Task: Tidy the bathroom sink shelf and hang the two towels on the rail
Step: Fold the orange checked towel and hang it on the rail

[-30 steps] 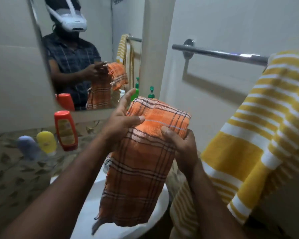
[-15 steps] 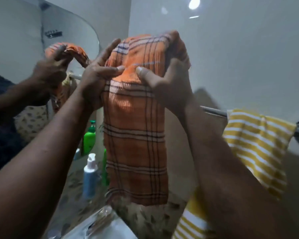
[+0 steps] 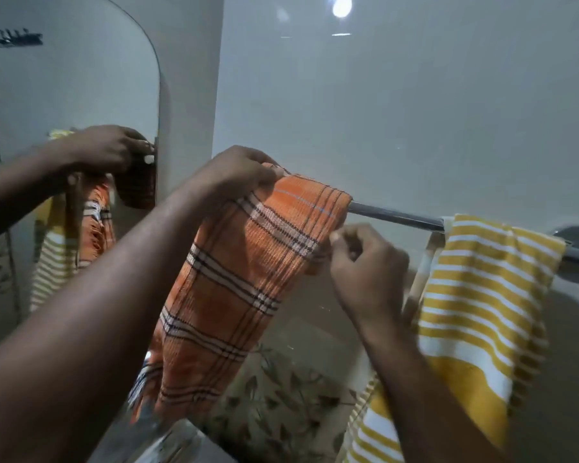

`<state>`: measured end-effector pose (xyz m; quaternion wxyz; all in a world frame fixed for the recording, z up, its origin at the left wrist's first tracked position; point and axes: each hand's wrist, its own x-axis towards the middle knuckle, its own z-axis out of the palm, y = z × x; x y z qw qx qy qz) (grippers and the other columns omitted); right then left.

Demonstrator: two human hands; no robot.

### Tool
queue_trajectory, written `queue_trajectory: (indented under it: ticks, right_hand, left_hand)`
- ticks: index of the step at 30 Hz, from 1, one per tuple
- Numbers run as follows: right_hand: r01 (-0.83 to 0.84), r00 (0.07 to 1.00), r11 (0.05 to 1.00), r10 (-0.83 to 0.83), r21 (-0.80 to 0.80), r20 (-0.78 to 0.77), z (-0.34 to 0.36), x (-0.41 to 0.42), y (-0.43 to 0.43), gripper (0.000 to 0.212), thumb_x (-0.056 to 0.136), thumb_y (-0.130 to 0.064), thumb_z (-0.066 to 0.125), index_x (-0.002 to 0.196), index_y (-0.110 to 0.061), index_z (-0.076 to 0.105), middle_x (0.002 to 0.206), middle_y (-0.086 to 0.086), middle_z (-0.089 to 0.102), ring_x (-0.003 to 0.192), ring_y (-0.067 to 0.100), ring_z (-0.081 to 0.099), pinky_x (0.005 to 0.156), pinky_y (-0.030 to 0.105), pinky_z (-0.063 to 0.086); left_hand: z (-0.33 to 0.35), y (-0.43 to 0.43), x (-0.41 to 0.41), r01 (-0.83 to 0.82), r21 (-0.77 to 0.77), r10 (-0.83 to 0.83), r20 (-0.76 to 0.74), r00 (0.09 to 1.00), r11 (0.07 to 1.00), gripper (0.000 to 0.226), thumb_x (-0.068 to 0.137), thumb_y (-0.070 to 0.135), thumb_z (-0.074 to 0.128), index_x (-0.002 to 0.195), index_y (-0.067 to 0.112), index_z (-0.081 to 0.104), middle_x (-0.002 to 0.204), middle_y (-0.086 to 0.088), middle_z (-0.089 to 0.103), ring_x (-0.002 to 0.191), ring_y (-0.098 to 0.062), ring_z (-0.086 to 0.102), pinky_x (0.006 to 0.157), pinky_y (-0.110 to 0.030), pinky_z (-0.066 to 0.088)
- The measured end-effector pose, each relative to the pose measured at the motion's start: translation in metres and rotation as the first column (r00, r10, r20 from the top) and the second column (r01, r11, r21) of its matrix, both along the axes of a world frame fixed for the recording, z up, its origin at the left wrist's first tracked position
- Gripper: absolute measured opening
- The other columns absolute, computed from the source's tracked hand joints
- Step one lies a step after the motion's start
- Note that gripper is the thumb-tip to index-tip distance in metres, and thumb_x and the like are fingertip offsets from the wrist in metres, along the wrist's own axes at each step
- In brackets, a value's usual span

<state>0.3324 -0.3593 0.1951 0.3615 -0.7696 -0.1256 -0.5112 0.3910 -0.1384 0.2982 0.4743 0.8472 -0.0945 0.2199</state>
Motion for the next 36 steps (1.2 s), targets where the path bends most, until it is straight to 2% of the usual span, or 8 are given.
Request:
queue_trajectory:
  ticks: [3, 7, 14, 18, 22, 26, 32, 36]
  right_hand:
    - [0.06, 0.962, 0.998, -0.06, -0.009, -0.268, -0.039, -0.003, 0.005, 0.036, 0.087, -0.014, 0.066, 0.122, -0.022, 0.068, 0.101, 0.003, 0.077, 0.091, 0.027, 0.073, 0.07, 0.031, 0.054]
    - [0.205, 0.939, 0.979, -0.193, 0.013, -0.284, -0.019, -0.009, 0.008, 0.07, 0.089, -0.03, 0.071, 0.154, -0.025, 0.044, 0.132, -0.002, 0.07, 0.113, 0.024, 0.069, 0.077, 0.024, 0.04]
    - [0.06, 0.962, 0.992, -0.029, 0.107, -0.273, 0.003, 0.025, 0.012, 0.021, 0.087, -0.013, 0.06, 0.104, -0.02, 0.071, 0.093, 0.006, 0.078, 0.086, 0.034, 0.07, 0.071, 0.035, 0.053]
    - [0.043, 0.971, 0.992, -0.013, 0.119, -0.24, -0.01, 0.029, 0.011, 0.015, 0.088, -0.011, 0.059, 0.098, -0.016, 0.07, 0.09, 0.006, 0.077, 0.084, 0.034, 0.068, 0.07, 0.036, 0.05]
    - [0.015, 0.967, 0.995, 0.011, 0.1, -0.254, -0.01, 0.033, 0.007, 0.01, 0.096, -0.019, 0.061, 0.101, -0.02, 0.07, 0.091, -0.003, 0.076, 0.081, 0.023, 0.067, 0.071, 0.03, 0.05]
    - [0.031, 0.96, 0.996, -0.007, 0.082, -0.28, -0.011, 0.038, 0.002, 0.008, 0.093, -0.018, 0.061, 0.097, -0.02, 0.068, 0.088, -0.002, 0.075, 0.082, 0.027, 0.068, 0.071, 0.036, 0.056]
    - [0.033, 0.942, 0.999, -0.022, 0.028, -0.336, -0.018, 0.046, -0.004, 0.016, 0.087, -0.01, 0.063, 0.098, -0.017, 0.072, 0.09, 0.0, 0.076, 0.082, 0.025, 0.068, 0.071, 0.032, 0.053]
    - [0.078, 0.906, 0.997, -0.067, 0.011, -0.418, -0.028, 0.045, -0.01, 0.015, 0.092, -0.01, 0.063, 0.1, -0.014, 0.075, 0.093, 0.004, 0.077, 0.085, 0.027, 0.073, 0.075, 0.038, 0.061]
  left_hand:
    - [0.014, -0.005, -0.002, -0.072, 0.153, 0.076, -0.018, 0.997, 0.986, 0.013, 0.089, 0.025, 0.074, 0.093, 0.017, 0.083, 0.072, 0.025, 0.073, 0.086, -0.004, 0.066, 0.071, -0.025, 0.048]
    - [0.018, -0.014, -0.001, -0.145, 0.23, 0.158, -0.04, 0.987, 0.962, 0.02, 0.087, 0.035, 0.073, 0.084, 0.016, 0.082, 0.086, 0.003, 0.075, 0.084, -0.016, 0.067, 0.068, -0.03, 0.047]
    - [-0.021, -0.011, -0.002, -0.081, -0.037, 0.085, 0.107, 0.991, 0.996, 0.032, 0.085, 0.061, 0.075, 0.099, 0.032, 0.08, 0.089, 0.011, 0.079, 0.094, -0.004, 0.072, 0.092, -0.035, 0.059]
    - [-0.059, -0.01, -0.004, 0.021, -0.228, 0.045, 0.279, 0.959, 0.973, 0.049, 0.086, 0.042, 0.084, 0.13, 0.028, 0.066, 0.114, 0.015, 0.068, 0.099, 0.013, 0.064, 0.089, -0.017, 0.053]
    - [-0.083, -0.01, -0.004, -0.003, -0.309, 0.11, 0.327, 0.939, 0.951, 0.078, 0.073, 0.048, 0.089, 0.14, 0.043, 0.05, 0.139, 0.006, 0.054, 0.123, -0.022, 0.064, 0.098, -0.045, 0.06]
    - [-0.105, -0.015, -0.009, 0.004, -0.432, 0.158, 0.338, 0.928, 0.902, 0.087, 0.075, 0.038, 0.092, 0.144, 0.042, 0.039, 0.14, -0.001, 0.051, 0.121, -0.023, 0.062, 0.088, -0.038, 0.063]
    - [-0.142, -0.017, -0.014, 0.136, -0.6, -0.085, 0.112, 0.99, 0.789, 0.053, 0.083, 0.036, 0.086, 0.126, 0.021, 0.058, 0.121, -0.012, 0.074, 0.106, -0.032, 0.076, 0.096, -0.059, 0.06]
    - [-0.146, -0.018, -0.021, 0.22, -0.595, -0.19, 0.114, 0.975, 0.773, 0.019, 0.096, 0.023, 0.074, 0.113, 0.013, 0.074, 0.11, -0.011, 0.081, 0.101, -0.031, 0.078, 0.099, -0.053, 0.059]
